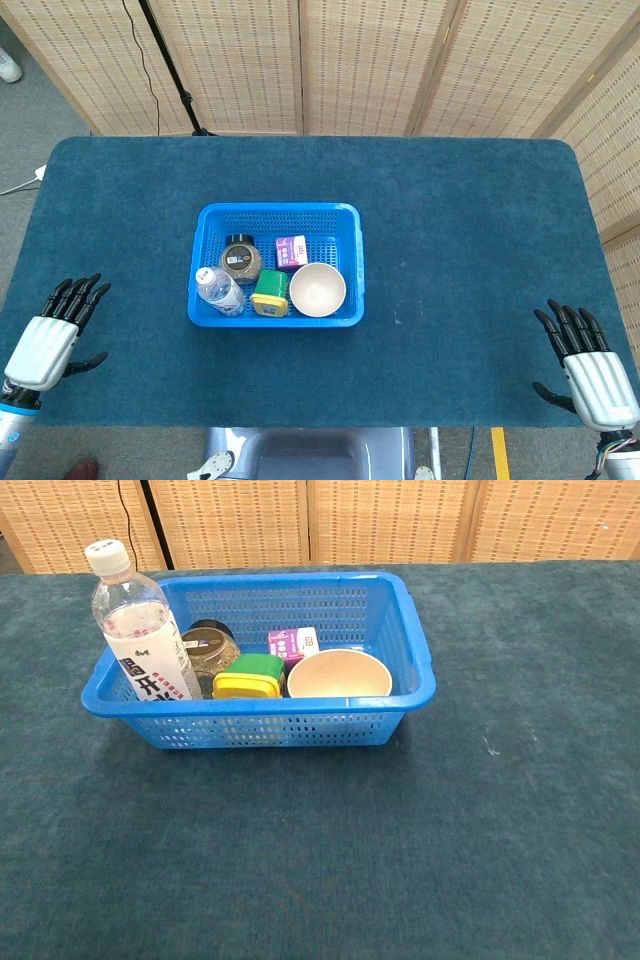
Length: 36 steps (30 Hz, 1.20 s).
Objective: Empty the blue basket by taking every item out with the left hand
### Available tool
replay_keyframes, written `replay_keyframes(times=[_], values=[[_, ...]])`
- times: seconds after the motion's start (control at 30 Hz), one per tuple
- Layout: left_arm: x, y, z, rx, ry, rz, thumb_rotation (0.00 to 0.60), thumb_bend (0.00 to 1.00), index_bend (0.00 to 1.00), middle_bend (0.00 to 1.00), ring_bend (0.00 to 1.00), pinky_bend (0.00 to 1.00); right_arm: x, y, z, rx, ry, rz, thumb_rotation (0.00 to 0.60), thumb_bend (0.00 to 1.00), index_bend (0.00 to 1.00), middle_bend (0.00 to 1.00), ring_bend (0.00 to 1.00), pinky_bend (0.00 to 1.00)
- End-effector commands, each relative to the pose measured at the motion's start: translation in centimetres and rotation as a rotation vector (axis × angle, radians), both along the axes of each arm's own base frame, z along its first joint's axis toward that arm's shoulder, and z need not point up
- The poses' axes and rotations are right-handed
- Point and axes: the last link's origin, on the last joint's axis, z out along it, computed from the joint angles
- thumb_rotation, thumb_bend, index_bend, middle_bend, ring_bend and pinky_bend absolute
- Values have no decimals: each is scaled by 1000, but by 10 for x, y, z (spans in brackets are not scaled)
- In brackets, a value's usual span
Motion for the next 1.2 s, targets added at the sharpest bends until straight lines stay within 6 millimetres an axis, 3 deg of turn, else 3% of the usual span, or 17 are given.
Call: replay_keyframes(times=[0.03,0.2,0.53,0.9,1.2], values=[[0,5,1,-6,-53,-16,600,0,0,0,0,0,0,0,-1,5,0,0,600,0,0,0,0,0],[1,13,-2,-81,-211,-25,600,0,0,0,0,0,1,0,-1,8,-7,-3,600,0,0,0,0,0],[13,47,-23,-289,-777,-42,600,0,0,0,0,0,-1,-2,3,14,-22,-18,600,0,0,0,0,0],[39,92,-66,-346,-1054,15,600,0,0,0,0,0,-4,-5,5,26,-35,-35,600,0,0,0,0,0],[58,112,-108,-415,-1092,52,600,0,0,0,0,0,-5,-6,1,37,-27,-48,600,0,0,0,0,0]])
